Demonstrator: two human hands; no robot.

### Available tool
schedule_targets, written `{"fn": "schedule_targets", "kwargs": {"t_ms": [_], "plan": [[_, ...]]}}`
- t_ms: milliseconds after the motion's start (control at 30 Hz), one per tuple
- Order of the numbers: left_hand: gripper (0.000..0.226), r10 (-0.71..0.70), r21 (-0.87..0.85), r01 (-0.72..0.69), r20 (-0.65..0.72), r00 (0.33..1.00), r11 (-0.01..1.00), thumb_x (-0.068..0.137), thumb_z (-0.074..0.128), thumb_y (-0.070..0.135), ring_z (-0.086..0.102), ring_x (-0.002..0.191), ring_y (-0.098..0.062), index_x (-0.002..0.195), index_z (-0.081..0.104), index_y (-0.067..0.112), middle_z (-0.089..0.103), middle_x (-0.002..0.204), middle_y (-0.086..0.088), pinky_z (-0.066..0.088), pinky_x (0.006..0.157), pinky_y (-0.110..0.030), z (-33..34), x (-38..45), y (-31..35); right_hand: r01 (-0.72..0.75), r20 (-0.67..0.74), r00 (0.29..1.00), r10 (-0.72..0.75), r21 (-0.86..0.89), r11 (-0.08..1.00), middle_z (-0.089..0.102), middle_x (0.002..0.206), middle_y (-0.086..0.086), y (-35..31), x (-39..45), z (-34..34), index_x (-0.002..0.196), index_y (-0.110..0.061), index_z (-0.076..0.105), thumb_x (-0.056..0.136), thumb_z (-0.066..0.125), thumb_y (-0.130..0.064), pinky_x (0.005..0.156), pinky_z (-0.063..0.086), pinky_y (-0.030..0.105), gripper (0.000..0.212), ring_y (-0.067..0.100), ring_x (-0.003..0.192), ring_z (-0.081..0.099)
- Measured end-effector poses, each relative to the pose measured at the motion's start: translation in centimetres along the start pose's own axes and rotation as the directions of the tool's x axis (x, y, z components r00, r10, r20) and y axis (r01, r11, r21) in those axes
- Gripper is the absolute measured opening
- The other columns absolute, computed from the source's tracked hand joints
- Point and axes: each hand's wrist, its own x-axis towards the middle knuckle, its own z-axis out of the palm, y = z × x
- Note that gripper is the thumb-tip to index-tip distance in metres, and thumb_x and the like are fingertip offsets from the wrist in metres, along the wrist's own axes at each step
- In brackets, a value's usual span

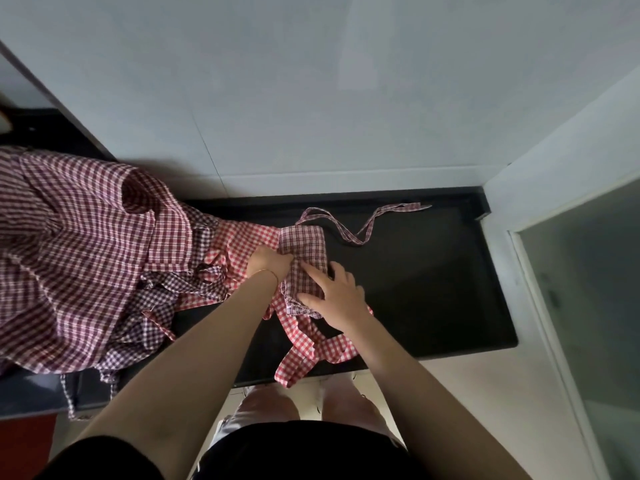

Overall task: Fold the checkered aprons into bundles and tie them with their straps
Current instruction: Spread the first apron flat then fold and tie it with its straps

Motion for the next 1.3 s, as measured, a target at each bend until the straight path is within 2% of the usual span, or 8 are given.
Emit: {"fn": "schedule_targets", "kwargs": {"t_ms": [167,333,467,767,833,933,1033,1300], "plan": [[0.047,-0.050,-0.064,0.054,0.065,0.997,0.997,0.095,0.062,0.036,0.065,0.069,-0.018,0.126,0.056,0.002,0.069,0.096,-0.011,0.048,0.049,-0.024,0.0,-0.2,0.9,-0.004,-0.115,0.993,-0.014,-0.158,0.987,0.009,0.165,0.009,0.4,-0.2,1.0,0.152,-0.054,0.005,0.085,0.044,-0.079,0.117,0.020,0.057,0.082,0.034,0.150,0.013],[0.056,-0.089,-0.330,0.151,0.196,0.977,0.932,0.090,0.070,0.033,0.064,0.102,-0.028,0.132,0.048,0.003,0.063,0.117,-0.015,0.057,0.087,-0.037,-0.2,-0.1,0.4,0.016,-0.169,0.984,-0.050,-0.195,0.981,0.004,0.166,0.012,0.9,-0.1,1.6,0.153,-0.052,0.003,0.084,0.045,-0.079,0.118,0.016,0.058,0.085,0.038,0.151,0.008],[0.055,-0.079,-0.403,0.175,0.245,0.966,0.898,0.085,0.076,0.032,0.060,0.100,-0.024,0.128,0.053,0.005,0.062,0.118,-0.010,0.053,0.081,-0.032,-0.4,-0.1,0.1,0.023,-0.180,0.982,-0.058,-0.192,0.981,0.007,0.166,0.012,1.6,-0.2,1.9,0.153,-0.052,0.004,0.084,0.046,-0.078,0.117,0.017,0.058,0.085,0.038,0.151,0.010],[0.035,0.003,-0.562,0.173,0.299,0.954,0.809,0.086,0.072,0.004,0.067,0.093,-0.021,0.118,0.060,0.000,0.064,0.116,-0.017,0.060,0.084,-0.034,-0.1,-1.3,0.8,0.125,-0.246,0.955,-0.163,-0.163,0.979,0.024,0.161,0.015,2.3,-0.5,0.5,0.144,-0.038,0.043,0.077,0.068,-0.067,0.115,0.023,0.060,0.077,0.037,0.148,0.021],[0.035,0.051,-0.576,0.131,0.289,0.956,0.806,0.087,0.071,0.001,0.067,0.091,-0.020,0.120,0.061,-0.002,0.064,0.115,-0.019,0.061,0.080,-0.032,-0.2,-1.9,1.1,0.117,-0.217,0.965,-0.145,-0.137,0.984,0.029,0.158,0.007,2.3,-0.5,-1.8,0.136,-0.036,0.053,0.086,0.063,-0.059,0.117,0.022,0.053,0.056,0.030,0.148,0.021],[0.037,0.116,-0.565,0.032,0.223,0.968,0.824,0.085,0.072,0.002,0.069,0.097,-0.023,0.120,0.064,0.004,0.066,0.115,-0.010,0.061,0.085,-0.036,-0.4,-3.2,1.2,0.163,-0.465,0.872,-0.153,-0.021,0.986,0.062,0.114,0.000,2.7,-0.6,-6.6,0.102,-0.020,0.071,0.096,0.060,-0.031,0.096,0.047,0.034,0.017,0.018,0.111,0.057],[0.029,0.252,-0.477,-0.165,0.123,0.960,0.863,0.086,0.073,0.004,0.073,0.088,-0.018,0.113,0.068,0.009,0.070,0.110,-0.006,0.062,0.081,-0.035,-0.4,-4.3,1.8,0.299,-0.616,0.765,-0.187,0.082,0.951,0.064,0.110,-0.002,2.9,-0.8,-10.9,0.110,-0.014,0.069,0.096,0.062,-0.013,0.075,0.054,0.026,0.016,0.011,0.089,0.062],[0.018,0.419,-0.406,-0.388,-0.015,0.908,0.827,0.088,0.071,0.006,0.073,0.078,-0.014,0.102,0.067,0.015,0.072,0.099,-0.003,0.062,0.071,-0.029,-0.8,-7.1,4.6,0.385,-0.409,0.841,-0.354,-0.008,0.923,0.051,0.113,-0.007,3.7,-1.8,-16.0,0.107,-0.020,0.067,0.093,0.065,-0.022,0.075,0.048,0.021,0.015,0.004,0.083,0.054]]}}
